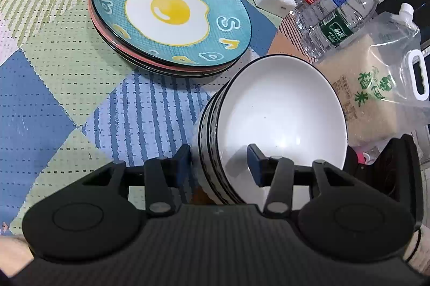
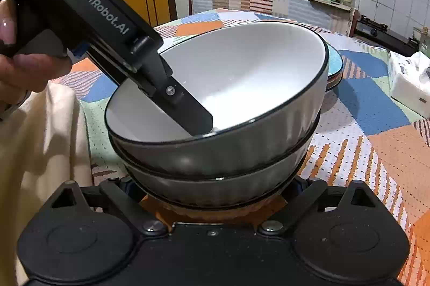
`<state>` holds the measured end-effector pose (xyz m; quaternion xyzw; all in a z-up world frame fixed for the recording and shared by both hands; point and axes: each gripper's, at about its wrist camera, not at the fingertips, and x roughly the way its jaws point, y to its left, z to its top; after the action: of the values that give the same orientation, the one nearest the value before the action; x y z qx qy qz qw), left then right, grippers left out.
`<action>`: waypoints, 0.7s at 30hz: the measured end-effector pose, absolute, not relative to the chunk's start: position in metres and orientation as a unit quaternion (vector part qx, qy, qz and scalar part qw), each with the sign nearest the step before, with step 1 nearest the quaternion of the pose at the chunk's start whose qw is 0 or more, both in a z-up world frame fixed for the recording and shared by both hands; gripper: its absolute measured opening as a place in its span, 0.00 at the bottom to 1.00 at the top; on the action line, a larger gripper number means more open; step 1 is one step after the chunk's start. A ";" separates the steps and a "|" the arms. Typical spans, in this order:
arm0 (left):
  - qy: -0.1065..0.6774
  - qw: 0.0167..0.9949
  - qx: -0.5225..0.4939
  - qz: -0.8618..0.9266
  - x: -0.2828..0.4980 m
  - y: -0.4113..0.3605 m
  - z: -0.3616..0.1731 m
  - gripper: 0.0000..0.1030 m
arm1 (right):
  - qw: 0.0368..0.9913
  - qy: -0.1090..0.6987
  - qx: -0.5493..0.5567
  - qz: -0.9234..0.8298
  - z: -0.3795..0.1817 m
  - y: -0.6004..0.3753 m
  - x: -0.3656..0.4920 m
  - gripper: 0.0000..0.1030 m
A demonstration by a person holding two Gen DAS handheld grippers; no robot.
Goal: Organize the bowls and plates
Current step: 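Grip the rim of the three-bowl stack with the left gripper and lift, then carry the bowl stack with the left gripper over the Egg plate stack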
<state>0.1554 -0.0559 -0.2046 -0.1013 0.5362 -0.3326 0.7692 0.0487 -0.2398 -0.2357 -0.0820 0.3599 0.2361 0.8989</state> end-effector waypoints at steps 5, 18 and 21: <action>0.537 0.769 -0.102 -0.331 0.155 -0.056 -0.205 0.43 | 0.900 0.357 -0.081 0.236 -0.236 -0.240 0.049 0.94; 0.538 0.765 -0.083 -0.345 0.147 -0.051 -0.191 0.43 | 0.901 0.361 -0.055 0.233 -0.227 -0.237 0.038 0.94; 0.530 0.769 -0.087 -0.347 0.145 -0.050 -0.181 0.43 | 0.906 0.351 -0.058 0.228 -0.219 -0.236 0.032 0.94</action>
<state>0.1449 -0.0499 -0.1813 -0.0867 0.5300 -0.3472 0.7688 0.0324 -0.2356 -0.2190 -0.0580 0.3507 0.2283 0.9064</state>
